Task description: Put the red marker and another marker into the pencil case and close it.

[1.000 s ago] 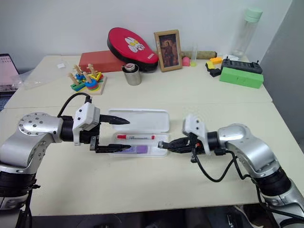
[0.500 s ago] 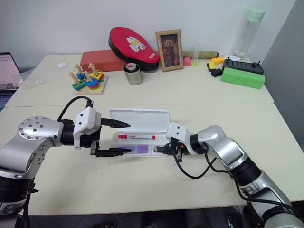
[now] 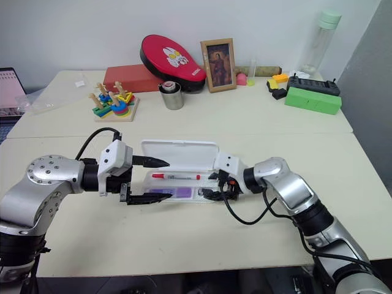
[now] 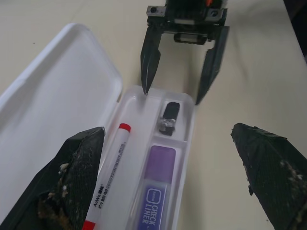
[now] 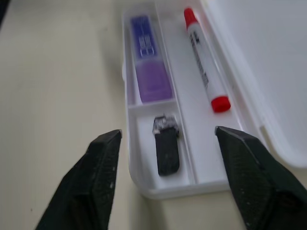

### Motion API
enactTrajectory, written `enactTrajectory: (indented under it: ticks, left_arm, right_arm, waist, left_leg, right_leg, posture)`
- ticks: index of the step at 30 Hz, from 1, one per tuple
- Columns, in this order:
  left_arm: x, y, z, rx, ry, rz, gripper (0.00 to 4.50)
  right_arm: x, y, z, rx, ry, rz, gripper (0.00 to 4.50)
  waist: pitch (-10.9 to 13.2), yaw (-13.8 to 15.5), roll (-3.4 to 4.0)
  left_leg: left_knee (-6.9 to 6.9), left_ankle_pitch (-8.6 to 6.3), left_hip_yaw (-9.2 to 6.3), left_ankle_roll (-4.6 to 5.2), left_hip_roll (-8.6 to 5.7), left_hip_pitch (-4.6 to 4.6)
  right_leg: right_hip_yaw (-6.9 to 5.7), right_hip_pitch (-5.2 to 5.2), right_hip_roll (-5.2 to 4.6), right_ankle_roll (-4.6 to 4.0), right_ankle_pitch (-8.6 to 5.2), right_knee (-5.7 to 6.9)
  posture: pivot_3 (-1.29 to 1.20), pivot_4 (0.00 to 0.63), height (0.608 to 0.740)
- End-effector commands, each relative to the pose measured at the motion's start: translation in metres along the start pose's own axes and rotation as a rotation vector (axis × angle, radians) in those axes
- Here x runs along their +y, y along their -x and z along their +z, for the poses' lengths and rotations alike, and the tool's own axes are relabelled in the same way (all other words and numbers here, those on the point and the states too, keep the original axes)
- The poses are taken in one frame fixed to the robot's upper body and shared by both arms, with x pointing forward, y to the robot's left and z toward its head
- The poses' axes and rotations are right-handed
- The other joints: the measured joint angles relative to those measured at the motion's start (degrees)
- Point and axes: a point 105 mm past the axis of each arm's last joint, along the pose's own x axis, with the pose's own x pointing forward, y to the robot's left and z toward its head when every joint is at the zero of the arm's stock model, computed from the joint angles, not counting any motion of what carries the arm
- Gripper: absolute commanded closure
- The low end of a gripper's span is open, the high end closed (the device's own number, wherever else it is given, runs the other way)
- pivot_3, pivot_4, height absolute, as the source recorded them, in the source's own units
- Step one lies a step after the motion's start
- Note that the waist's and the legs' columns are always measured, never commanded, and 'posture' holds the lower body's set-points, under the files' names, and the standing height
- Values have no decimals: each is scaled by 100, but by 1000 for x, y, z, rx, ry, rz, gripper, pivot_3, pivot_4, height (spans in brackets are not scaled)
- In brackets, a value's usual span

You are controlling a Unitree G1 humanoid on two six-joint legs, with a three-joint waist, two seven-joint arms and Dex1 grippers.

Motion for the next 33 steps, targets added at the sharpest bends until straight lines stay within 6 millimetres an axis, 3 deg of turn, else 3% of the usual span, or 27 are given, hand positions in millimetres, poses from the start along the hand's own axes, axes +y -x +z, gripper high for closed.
enactTrajectory:
  ticks: [1, 3, 7, 11, 14, 17, 21, 27, 29, 33]
  left_arm:
    - [11, 31, 26, -139, 60, 185, 0]
    - [15, 44, 28, -177, 103, 269, 0]
    - [17, 62, 29, -220, 155, 385, 0]
    - [16, 72, 25, -218, 176, 451, 0]
    - [14, 78, 27, -218, 173, 478, 0]
    - [13, 81, 29, -224, 171, 488, 0]
    - [10, 85, 29, -209, 168, 489, 0]
    - [9, 84, 28, -194, 168, 467, 0]
    - [6, 79, 24, -167, 171, 434, 0]
    - [2, 71, 18, -133, 176, 385, 0]
  right_arm:
    - [-10, 25, 82, -325, 41, 15, 226]
    - [-33, 27, 99, -373, 6, -83, 310]
    - [-76, 20, 110, -369, -91, -262, 1046]
    - [-102, 5, 103, -286, -142, -369, 1940]
    - [-108, -10, 91, -186, -99, -396, 2695]
    - [-104, -21, 90, -164, -57, -365, 3434]
    - [-81, -33, 84, -120, 12, -235, 4395]
    - [-28, -36, 71, -92, 129, -3, 4450]
    - [-12, -37, 58, -47, 161, 47, 4450]
    - [2, -41, 37, 20, 181, 72, 4450]
  waist:
    - [2, -22, 0]
    - [5, -71, 0]
    - [3, -44, -3]
    - [3, -14, -9]
    - [3, -12, -9]
    - [4, -18, -9]
    - [4, -34, -8]
    - [2, -20, -11]
    - [2, -20, -11]
    - [3, -22, -11]
  left_leg:
    - [0, 0, 0, 0, 0, 0]
    - [1, 0, 2, 0, 1, 0]
    - [2, 0, -7, 0, 2, 16]
    - [4, 0, -3, -1, -1, 12]
    - [2, 0, -2, -1, -3, 9]
    - [-4, 0, -2, -1, -2, 9]
    - [-7, 0, -2, -1, -1, 9]
    - [-9, -1, -4, -2, -1, 11]
    - [-8, -1, -4, -2, 0, 12]
    - [-7, -1, -2, -2, -1, 13]
  right_leg:
    - [0, 0, 0, 0, 0, 1]
    - [4, -6, 1, -1, 0, 15]
    - [-6, -1, 3, -6, -3, 38]
    - [-1, -3, -1, -9, -2, 35]
    - [-3, -6, -3, -9, -2, 33]
    - [-4, -8, -2, -9, -2, 32]
    - [-4, -9, -2, -10, -2, 33]
    - [-8, -6, -2, -10, -3, 32]
    - [-7, -6, -2, -10, -3, 35]
    - [-4, -7, -1, -9, -5, 34]
  posture:
    - [0, 150, 740]
    - [0, 150, 740]
    - [0, 150, 740]
    - [0, 150, 740]
    - [0, 150, 740]
    - [0, 150, 740]
    - [0, 150, 740]
    - [0, 150, 740]
    - [0, 150, 740]
    - [0, 150, 740]
